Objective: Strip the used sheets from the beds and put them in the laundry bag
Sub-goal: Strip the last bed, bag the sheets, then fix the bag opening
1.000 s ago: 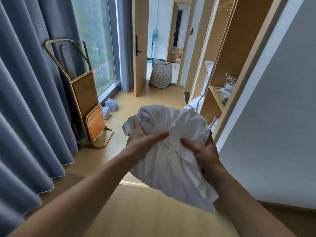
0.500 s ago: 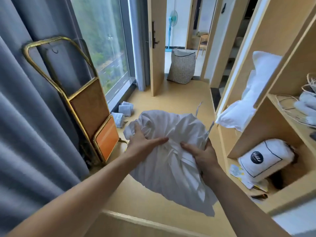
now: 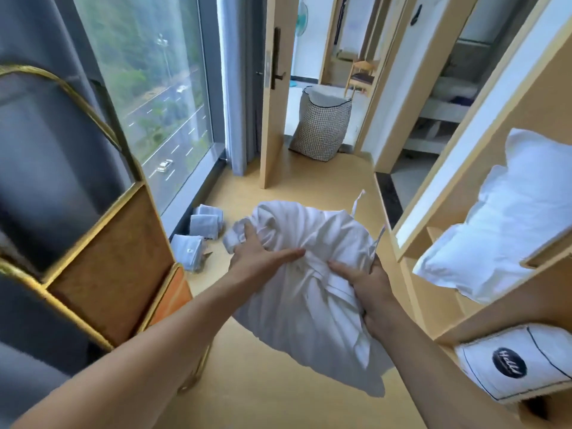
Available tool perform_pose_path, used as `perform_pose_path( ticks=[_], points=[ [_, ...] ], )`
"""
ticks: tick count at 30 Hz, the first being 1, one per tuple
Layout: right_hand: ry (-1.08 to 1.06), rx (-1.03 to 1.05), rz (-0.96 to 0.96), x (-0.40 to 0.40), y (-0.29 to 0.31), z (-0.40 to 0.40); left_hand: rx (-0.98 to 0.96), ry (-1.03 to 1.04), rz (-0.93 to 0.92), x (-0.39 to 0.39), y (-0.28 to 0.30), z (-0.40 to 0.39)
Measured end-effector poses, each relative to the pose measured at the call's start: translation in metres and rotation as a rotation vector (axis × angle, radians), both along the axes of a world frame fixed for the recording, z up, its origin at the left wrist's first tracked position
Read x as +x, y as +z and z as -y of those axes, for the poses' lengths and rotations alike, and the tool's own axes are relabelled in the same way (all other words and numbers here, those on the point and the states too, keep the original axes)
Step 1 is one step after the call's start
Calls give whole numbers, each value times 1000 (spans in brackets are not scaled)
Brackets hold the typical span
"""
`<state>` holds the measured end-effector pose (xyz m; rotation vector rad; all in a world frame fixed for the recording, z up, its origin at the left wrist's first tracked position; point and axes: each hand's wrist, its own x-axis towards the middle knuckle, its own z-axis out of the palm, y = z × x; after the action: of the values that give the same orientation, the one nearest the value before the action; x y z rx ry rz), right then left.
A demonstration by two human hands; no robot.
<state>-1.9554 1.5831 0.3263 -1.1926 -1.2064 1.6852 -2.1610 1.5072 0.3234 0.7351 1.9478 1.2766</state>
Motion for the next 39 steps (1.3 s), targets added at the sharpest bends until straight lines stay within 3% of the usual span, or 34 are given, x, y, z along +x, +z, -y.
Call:
perform_pose_path(
  ticks=[4, 10, 15, 28, 39],
  points=[
    [-103, 2, 34, -51, 8, -79, -2, -108, -57, -55, 13, -97],
    [-175, -12, 22, -109, -17, -228, 23, -228, -31, -119, -12, -261],
    [-163, -19, -30, -164, -41, -387, -15, -233, -28, -175, -35, -421],
    [-55, -61, -26, -350, -34, -775, -34, -126, 31, -360, -37, -795],
    [-274, -88, -7, -454, -14, -1066, -94, -365, 38, -467, -25, -1134]
  ],
)
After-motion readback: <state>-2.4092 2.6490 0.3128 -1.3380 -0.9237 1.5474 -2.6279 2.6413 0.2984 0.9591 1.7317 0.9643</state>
